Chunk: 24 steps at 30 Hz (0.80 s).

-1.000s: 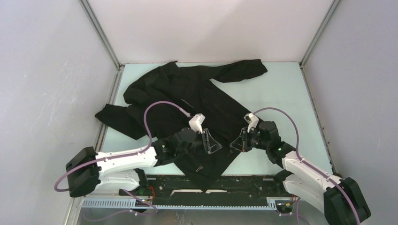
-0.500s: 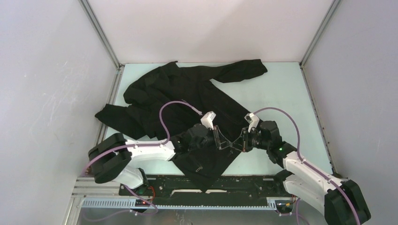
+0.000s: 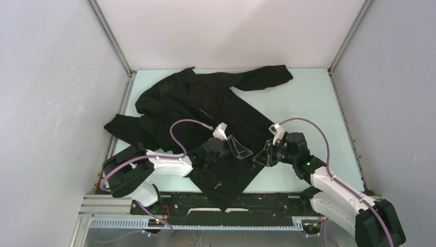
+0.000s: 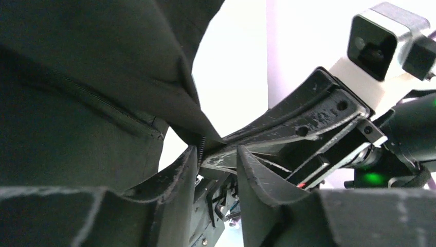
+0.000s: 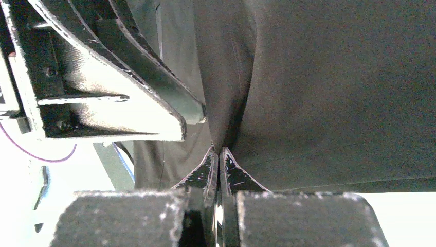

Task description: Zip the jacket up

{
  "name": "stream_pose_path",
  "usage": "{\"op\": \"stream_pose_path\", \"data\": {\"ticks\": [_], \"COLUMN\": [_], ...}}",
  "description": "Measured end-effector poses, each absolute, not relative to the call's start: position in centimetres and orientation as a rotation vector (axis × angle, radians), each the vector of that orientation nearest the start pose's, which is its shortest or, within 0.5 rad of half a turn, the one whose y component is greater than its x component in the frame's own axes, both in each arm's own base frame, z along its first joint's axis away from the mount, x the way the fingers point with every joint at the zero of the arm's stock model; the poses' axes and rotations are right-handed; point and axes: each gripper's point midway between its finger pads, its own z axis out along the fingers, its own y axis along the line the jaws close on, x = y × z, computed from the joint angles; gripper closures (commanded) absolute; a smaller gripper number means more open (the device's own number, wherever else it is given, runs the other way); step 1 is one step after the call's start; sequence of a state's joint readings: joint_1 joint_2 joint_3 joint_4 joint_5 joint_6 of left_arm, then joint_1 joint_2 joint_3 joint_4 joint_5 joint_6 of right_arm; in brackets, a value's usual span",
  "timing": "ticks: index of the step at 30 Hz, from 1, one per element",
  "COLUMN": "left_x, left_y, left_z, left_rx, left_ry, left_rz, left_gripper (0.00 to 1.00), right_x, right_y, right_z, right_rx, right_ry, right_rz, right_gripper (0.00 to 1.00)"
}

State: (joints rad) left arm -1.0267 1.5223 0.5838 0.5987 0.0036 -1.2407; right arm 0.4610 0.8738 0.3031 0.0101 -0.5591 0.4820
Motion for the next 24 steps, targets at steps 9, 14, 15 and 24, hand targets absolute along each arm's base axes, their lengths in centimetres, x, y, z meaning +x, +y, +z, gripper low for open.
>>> {"op": "stream_pose_path", "data": {"ticks": [9, 14, 15, 24], "left_x": [19.5, 20.2, 20.5, 21.4], "left_y": [-38.8, -39.6, -39.7, -40.5], "left_z": [10.0, 8.7, 8.9, 9.9], "left_rx": [-0.348, -0.367, -0.366, -0.276], "left_ry": [2.252, 2.276, 2.268, 2.233], "left_rz": [-1.411, -1.408, -1.420, -1.443], "left_gripper": [0.49, 0.66, 0.71, 1.00], "right_x": [17.4, 17.4, 17.3, 17.0], "right_y": [20.9, 20.8, 20.8, 20.5], "right_z": [9.0, 8.8, 8.8, 8.7], "right_rx": [-0.334, -0.327, -0.325, -0.294], "right_ry": [2.232, 2.242, 2.246, 2.265], "right_rz": [1.135, 1.129, 1.128, 1.124], "right_gripper": [1.00, 1.00, 1.00, 0.82]}}
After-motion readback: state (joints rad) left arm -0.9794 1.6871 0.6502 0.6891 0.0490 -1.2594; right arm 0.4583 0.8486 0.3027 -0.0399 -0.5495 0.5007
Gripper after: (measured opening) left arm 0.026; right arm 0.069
